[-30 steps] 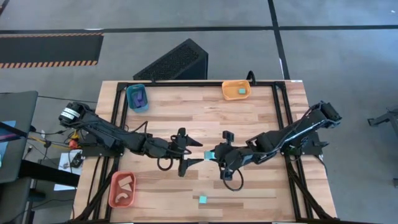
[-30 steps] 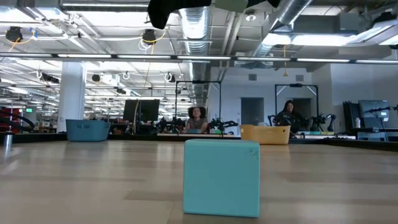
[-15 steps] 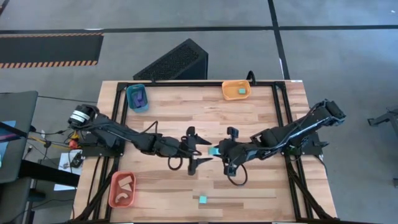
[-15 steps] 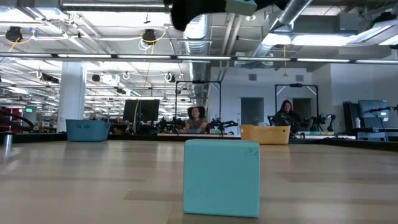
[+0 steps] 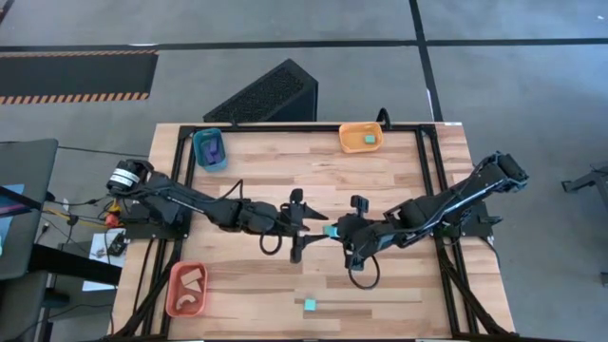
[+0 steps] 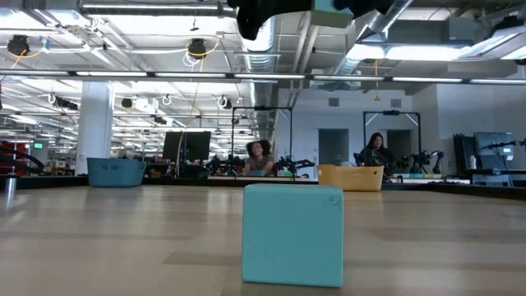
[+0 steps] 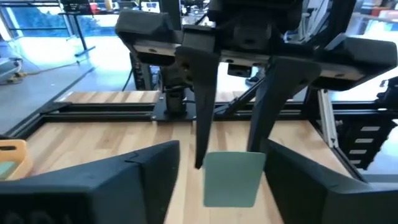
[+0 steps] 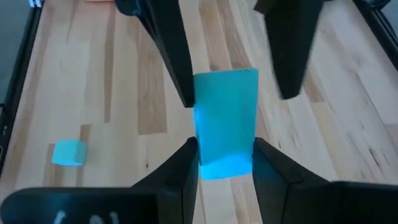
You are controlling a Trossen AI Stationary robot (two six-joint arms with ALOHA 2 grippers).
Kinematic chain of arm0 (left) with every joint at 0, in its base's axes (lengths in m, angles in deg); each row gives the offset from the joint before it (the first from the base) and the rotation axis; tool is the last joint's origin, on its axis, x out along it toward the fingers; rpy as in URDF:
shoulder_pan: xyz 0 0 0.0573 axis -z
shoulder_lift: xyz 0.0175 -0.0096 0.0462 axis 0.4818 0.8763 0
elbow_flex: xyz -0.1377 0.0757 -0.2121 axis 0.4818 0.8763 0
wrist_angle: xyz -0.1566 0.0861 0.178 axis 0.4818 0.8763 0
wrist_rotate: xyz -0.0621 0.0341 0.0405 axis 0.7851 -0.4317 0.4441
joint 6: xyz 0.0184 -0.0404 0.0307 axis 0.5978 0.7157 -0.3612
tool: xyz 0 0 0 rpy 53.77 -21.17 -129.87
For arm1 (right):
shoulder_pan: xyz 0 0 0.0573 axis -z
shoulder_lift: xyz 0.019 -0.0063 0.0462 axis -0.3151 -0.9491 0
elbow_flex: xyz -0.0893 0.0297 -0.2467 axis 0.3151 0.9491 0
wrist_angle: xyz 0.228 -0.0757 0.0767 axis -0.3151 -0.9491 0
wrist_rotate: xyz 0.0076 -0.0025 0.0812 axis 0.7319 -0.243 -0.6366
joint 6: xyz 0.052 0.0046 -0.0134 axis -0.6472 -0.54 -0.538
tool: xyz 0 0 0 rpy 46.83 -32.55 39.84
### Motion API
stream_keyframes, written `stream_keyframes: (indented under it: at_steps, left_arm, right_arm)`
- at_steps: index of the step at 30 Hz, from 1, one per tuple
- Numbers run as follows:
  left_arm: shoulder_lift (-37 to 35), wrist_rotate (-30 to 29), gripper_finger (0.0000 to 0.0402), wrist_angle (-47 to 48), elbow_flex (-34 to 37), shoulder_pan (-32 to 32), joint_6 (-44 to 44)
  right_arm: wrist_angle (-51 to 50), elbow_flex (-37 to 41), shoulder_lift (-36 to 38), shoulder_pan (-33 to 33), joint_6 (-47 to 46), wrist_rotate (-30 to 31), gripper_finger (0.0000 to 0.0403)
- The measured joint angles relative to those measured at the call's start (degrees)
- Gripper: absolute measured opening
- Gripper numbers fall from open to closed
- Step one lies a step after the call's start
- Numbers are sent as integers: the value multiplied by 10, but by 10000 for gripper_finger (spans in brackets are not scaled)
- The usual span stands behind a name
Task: Sort & place blocks by color
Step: Put the top light blue block into the yellow bin
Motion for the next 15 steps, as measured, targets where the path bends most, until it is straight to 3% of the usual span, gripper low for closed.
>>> stream_keyframes:
  at_steps: [5,8,15]
  left_arm:
    - [4,27,150,-1,0,-9,14]
    - [4,19,135,-3,0,-12,17]
    - [4,10,176,-24,0,-21,17]
  right_arm:
    - [-2,0,0,8,4,-4,132]
    - [-3,0,3,11,4,-2,132]
    - [-9,0,37,20,5,-9,132]
